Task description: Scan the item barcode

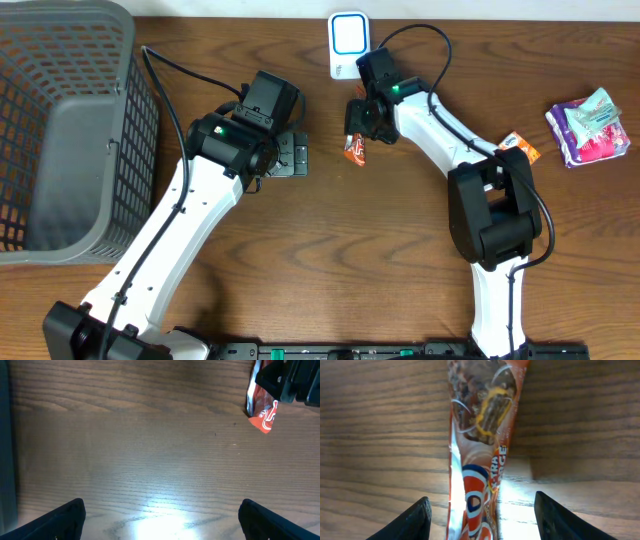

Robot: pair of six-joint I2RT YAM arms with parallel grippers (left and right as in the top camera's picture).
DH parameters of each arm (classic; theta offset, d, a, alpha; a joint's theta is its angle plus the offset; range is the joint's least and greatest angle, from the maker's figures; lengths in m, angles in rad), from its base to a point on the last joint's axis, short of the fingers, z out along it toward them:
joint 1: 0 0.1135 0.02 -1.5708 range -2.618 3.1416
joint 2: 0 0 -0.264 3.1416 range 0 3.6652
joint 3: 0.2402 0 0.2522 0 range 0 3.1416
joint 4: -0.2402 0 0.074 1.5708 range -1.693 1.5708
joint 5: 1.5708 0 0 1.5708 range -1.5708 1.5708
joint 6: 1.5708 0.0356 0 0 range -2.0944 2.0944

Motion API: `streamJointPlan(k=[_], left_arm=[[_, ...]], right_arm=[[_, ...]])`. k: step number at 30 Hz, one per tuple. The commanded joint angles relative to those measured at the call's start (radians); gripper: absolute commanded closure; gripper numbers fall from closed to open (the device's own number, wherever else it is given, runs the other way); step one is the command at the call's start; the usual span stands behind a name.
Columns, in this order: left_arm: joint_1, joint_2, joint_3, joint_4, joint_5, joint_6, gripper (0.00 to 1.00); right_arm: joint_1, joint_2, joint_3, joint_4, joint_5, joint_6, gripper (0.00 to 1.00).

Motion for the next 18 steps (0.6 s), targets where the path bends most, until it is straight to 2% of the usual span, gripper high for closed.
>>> streamJointPlan(k=[1,3,4,7,12,18], left_arm=[[0.0,0.0,-0.002,-0.006,-0.019,-0.005,0.02],[0.0,0.0,-0.002,-0.006,-0.019,-0.005,0.02],[0.0,0.0,-0.002,-0.006,-0.019,-0.005,0.02],[0.0,0.0,-0.002,-0.006,-0.019,-0.005,0.02],[0.0,0.0,-0.002,-0.006,-0.019,-0.005,0.02],[0.0,0.0,-0.002,-0.006,-0.019,-0.005,0.03]], right_arm=[[0.017,0.008,-0.038,0.017,0.029,0.004,0.44],[0.021,0.008,-0.053,0.031,0.053,0.004,0.57],[0.021,0.008,-0.055,0.032,0.063,0.004,0.69],[0.021,0.008,-0.055,0.035,0.053,0.004,0.99],[0.023,0.003,-0.007,0.058,0.028,-0.04,0.99],[0.023,0.0,0.202,0.057,0.045,-0.161,0.99]])
